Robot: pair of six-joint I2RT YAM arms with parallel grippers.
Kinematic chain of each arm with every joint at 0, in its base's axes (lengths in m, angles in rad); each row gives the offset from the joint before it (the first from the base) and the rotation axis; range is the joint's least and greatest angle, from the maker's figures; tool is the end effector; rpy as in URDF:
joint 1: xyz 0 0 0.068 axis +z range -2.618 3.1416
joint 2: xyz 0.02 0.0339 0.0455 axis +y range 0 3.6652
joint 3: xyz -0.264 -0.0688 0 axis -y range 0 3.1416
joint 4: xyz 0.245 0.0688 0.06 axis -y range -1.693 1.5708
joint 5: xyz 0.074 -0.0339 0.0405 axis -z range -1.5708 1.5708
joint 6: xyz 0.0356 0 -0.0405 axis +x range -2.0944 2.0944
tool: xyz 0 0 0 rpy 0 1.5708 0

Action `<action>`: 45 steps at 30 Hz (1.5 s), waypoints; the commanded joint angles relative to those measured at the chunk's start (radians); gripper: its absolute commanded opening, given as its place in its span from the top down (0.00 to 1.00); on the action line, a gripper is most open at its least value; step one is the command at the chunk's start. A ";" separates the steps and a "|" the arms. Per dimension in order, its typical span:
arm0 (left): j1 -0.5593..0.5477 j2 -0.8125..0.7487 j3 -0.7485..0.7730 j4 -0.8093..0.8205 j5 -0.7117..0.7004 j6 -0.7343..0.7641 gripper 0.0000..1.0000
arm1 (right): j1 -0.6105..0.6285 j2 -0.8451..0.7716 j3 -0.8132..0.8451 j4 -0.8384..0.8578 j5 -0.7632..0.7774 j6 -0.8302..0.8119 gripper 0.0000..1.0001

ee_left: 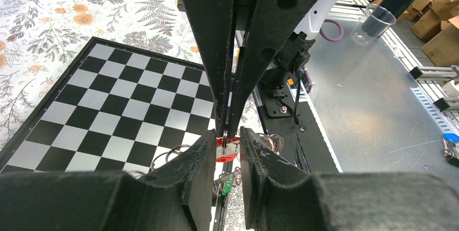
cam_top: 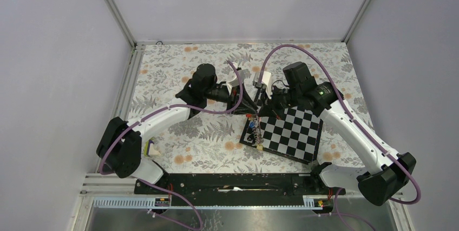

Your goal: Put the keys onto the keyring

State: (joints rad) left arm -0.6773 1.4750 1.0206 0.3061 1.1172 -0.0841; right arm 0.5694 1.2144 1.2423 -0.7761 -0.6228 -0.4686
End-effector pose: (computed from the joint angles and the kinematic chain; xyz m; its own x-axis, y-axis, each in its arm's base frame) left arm 0.2370 -0.2316 0.3094 -0.1960 0.1104 -0.9744 0.9543 -0.2071 -0.2154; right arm 0.1965 0.1504 0.3577 -0.1508 -0.5321 -0.8331 -0.9707 0.2391 0.0230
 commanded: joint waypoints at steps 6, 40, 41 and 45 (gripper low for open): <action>-0.005 0.005 -0.004 0.039 -0.004 0.023 0.71 | 0.010 -0.040 0.039 0.038 -0.059 -0.015 1.00; 0.007 -0.015 -0.037 0.276 0.107 -0.181 1.00 | -0.014 -0.130 -0.060 0.069 -0.016 -0.036 0.73; 0.007 -0.015 -0.037 0.279 0.107 -0.183 1.00 | -0.015 -0.129 -0.062 0.070 -0.022 -0.035 0.73; 0.007 -0.018 -0.039 0.283 0.106 -0.186 1.00 | -0.016 -0.124 -0.082 0.083 -0.047 -0.029 0.74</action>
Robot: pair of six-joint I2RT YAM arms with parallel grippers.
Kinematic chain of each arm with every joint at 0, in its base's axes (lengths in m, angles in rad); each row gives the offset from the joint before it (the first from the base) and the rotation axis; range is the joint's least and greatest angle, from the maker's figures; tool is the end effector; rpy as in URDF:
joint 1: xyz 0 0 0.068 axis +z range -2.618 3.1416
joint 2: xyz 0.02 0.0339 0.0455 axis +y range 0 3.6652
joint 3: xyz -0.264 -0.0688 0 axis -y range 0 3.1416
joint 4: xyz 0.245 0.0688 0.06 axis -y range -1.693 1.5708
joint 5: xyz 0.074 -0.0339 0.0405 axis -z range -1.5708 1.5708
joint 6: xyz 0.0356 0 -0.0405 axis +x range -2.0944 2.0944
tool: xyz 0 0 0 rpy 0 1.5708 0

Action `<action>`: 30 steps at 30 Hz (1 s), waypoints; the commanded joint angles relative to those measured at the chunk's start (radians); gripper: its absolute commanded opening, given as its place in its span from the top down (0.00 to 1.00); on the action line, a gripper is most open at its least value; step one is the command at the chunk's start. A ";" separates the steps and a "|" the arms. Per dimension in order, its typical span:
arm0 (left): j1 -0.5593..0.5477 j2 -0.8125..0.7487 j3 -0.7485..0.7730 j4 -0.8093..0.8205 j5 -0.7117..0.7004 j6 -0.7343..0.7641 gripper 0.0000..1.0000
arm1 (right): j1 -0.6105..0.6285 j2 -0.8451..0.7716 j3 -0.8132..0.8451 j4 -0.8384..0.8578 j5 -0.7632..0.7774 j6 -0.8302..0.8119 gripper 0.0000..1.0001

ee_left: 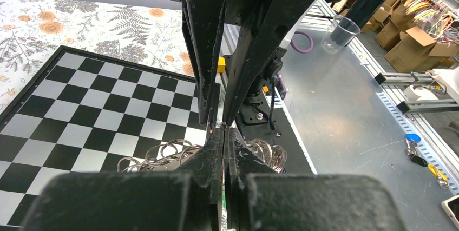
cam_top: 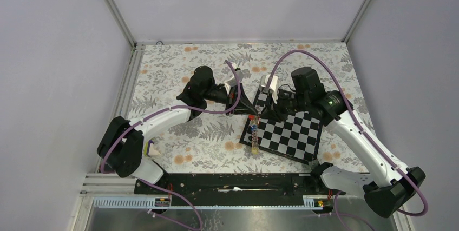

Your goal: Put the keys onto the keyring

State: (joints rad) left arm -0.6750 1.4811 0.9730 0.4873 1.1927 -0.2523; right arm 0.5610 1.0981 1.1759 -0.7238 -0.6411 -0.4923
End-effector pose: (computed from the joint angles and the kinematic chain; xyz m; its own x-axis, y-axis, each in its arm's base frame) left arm 0.2344 -0.2300 0.3078 -0.2544 0.0856 -0.9633 0.9218 -0.2799 -0.2683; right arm 0.1760 0.1358 0.3657 -0.0565 -0.4829 -0.8738 -0.9730 0.2227 -0.0601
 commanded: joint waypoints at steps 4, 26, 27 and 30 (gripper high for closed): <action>0.005 -0.028 0.007 0.102 0.030 -0.016 1.00 | -0.008 -0.003 -0.025 0.038 -0.038 -0.005 0.83; 0.018 -0.021 -0.058 0.345 0.028 -0.176 1.00 | -0.009 0.016 -0.079 0.104 -0.108 0.017 1.00; 0.017 -0.021 -0.061 0.346 0.028 -0.176 1.00 | -0.009 0.015 -0.078 0.106 -0.108 0.018 0.98; 0.021 -0.025 -0.070 0.348 0.030 -0.176 1.00 | -0.009 0.003 -0.070 0.105 -0.101 0.017 0.86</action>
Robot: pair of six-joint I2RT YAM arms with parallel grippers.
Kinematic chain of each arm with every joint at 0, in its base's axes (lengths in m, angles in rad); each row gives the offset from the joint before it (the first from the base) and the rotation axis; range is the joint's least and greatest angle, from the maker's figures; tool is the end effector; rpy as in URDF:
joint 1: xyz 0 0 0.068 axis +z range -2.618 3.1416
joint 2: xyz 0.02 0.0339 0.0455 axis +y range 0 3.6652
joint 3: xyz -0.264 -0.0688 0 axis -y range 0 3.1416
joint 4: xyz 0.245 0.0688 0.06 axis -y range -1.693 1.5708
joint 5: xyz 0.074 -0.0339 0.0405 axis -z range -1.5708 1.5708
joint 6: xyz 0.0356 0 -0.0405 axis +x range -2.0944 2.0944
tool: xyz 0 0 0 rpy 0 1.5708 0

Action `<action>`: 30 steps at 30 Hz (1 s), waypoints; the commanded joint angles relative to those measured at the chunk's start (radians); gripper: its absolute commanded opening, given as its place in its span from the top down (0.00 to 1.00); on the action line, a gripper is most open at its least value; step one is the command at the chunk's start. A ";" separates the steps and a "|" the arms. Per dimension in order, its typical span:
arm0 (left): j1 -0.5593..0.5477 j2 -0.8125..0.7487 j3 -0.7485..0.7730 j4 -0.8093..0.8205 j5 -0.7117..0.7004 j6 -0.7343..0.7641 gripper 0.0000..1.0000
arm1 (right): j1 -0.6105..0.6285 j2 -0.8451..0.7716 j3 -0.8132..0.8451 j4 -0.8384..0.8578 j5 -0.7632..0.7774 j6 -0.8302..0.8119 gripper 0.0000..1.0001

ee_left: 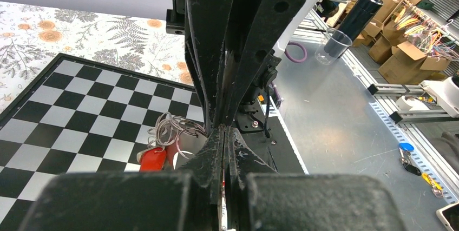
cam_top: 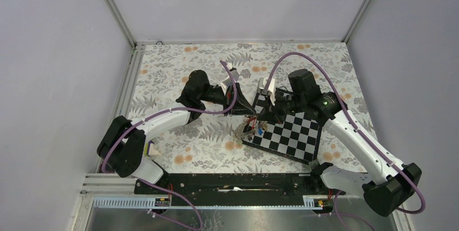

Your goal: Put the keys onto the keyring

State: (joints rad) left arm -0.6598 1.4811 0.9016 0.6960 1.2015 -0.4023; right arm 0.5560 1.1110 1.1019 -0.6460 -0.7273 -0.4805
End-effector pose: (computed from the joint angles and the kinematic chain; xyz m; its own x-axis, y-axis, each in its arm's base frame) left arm 0.2329 -0.2227 0.3026 -0.2887 0.0451 -0.9564 0.9130 -0.2879 -0.2891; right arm 0.1813 0.1405 0.3466 -0.0697 -0.4498 -0.8904 -0.9859 0.1672 -0.0073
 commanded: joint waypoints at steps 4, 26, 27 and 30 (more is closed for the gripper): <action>0.010 -0.028 -0.007 0.144 0.021 -0.026 1.00 | -0.007 -0.044 0.015 0.028 -0.001 0.000 0.75; 0.011 -0.012 -0.006 0.151 0.007 -0.036 1.00 | -0.019 -0.015 0.070 0.028 -0.089 0.009 0.76; 0.011 -0.010 -0.005 0.151 0.007 -0.036 1.00 | -0.020 -0.011 0.068 0.027 -0.091 0.010 0.76; 0.011 -0.010 -0.001 0.151 0.006 -0.038 1.00 | -0.019 -0.003 0.060 0.029 -0.099 0.011 0.78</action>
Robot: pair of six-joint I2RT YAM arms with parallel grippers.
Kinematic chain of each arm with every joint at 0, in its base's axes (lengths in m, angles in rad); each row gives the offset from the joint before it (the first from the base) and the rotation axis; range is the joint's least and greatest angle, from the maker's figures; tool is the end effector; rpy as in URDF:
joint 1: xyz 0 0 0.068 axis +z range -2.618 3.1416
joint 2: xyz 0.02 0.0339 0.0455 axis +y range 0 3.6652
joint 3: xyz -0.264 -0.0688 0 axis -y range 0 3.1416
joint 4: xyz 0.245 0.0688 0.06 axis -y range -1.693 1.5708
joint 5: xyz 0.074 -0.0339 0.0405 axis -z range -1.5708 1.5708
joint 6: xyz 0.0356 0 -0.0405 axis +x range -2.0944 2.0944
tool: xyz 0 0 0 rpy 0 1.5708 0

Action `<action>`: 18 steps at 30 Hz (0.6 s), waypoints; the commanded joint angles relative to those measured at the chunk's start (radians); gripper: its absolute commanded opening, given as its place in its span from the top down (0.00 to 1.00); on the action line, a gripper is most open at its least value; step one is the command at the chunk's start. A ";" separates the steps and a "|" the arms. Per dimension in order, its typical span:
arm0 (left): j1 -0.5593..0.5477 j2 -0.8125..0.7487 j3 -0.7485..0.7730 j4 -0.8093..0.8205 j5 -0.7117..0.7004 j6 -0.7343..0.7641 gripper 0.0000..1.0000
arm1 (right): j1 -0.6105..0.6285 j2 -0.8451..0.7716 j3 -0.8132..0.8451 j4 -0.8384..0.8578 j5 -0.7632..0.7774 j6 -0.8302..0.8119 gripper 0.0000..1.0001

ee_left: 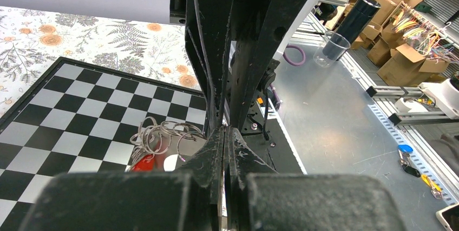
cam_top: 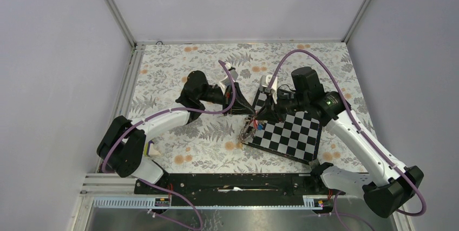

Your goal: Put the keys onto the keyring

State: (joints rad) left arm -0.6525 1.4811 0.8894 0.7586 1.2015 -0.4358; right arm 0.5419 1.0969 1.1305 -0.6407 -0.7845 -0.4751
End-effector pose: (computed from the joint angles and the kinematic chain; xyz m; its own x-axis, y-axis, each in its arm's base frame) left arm 0.2332 -0.2200 0.3040 -0.2813 0.0232 -0.9593 0.9168 -0.2888 -0.2758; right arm 0.1788 0.1370 0.3600 -0.0403 -0.4021 -0.9147 -0.9902 0.1385 -0.0173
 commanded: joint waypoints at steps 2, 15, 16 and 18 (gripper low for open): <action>0.004 -0.010 0.011 0.089 0.004 -0.007 1.00 | -0.005 0.018 0.031 0.024 -0.045 0.006 0.82; 0.004 -0.015 -0.001 0.086 -0.003 0.010 1.00 | -0.006 0.025 0.027 0.053 0.006 0.037 1.00; 0.004 -0.015 -0.001 0.076 -0.002 0.019 1.00 | -0.006 0.022 0.029 0.052 0.009 0.036 1.00; 0.004 -0.018 0.003 0.050 -0.002 0.044 1.00 | -0.005 0.017 0.033 0.049 0.017 0.036 1.00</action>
State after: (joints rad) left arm -0.6506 1.4815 0.8894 0.7578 1.2003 -0.4343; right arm 0.5404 1.1233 1.1305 -0.6247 -0.7841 -0.4480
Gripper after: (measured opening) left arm 0.010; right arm 0.025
